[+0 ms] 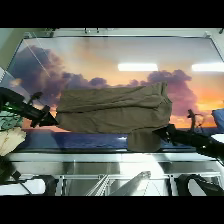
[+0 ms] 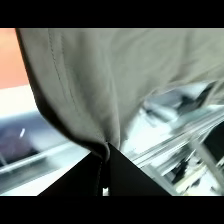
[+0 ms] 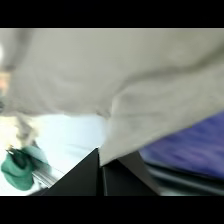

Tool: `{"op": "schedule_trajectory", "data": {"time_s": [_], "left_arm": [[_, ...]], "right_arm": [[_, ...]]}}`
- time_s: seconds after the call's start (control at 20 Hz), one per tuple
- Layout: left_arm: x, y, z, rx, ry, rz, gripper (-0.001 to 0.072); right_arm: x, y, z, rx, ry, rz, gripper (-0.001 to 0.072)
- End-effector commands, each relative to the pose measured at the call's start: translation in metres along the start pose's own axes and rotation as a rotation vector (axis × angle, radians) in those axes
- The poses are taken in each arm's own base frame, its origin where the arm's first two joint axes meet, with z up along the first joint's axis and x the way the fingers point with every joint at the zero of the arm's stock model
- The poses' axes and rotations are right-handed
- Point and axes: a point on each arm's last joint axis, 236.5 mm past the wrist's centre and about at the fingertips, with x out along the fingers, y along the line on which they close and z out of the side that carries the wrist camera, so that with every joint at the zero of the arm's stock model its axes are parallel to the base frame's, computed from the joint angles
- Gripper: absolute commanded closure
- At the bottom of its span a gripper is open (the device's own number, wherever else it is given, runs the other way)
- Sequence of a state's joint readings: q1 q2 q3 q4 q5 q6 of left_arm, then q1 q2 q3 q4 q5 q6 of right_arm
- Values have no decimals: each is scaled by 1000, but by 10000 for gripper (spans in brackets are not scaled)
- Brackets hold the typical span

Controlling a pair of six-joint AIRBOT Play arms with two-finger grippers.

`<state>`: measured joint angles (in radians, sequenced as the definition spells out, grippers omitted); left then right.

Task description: Fold the shirts.

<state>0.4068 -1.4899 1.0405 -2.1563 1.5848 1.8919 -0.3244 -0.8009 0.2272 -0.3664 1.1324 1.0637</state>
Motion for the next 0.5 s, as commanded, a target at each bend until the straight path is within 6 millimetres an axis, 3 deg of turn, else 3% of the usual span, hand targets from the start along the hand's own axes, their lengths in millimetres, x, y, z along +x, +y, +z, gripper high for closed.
{"op": "schedule_trajectory", "data": {"time_s": [0.0,0.1,0.25,0.45], "left_arm": [[-44,2,3,-23,-159,-60,685],[-55,9,6,-56,-202,-86,686],[-55,12,15,-42,-235,-67,686],[-49,8,38,-22,-241,-43,686]], "right_arm": [[-35,35,20,-123,-142,70,693],[-51,38,37,-173,-228,60,693],[-61,41,69,-266,-335,42,693],[-62,25,124,-305,-421,6,693]]}}
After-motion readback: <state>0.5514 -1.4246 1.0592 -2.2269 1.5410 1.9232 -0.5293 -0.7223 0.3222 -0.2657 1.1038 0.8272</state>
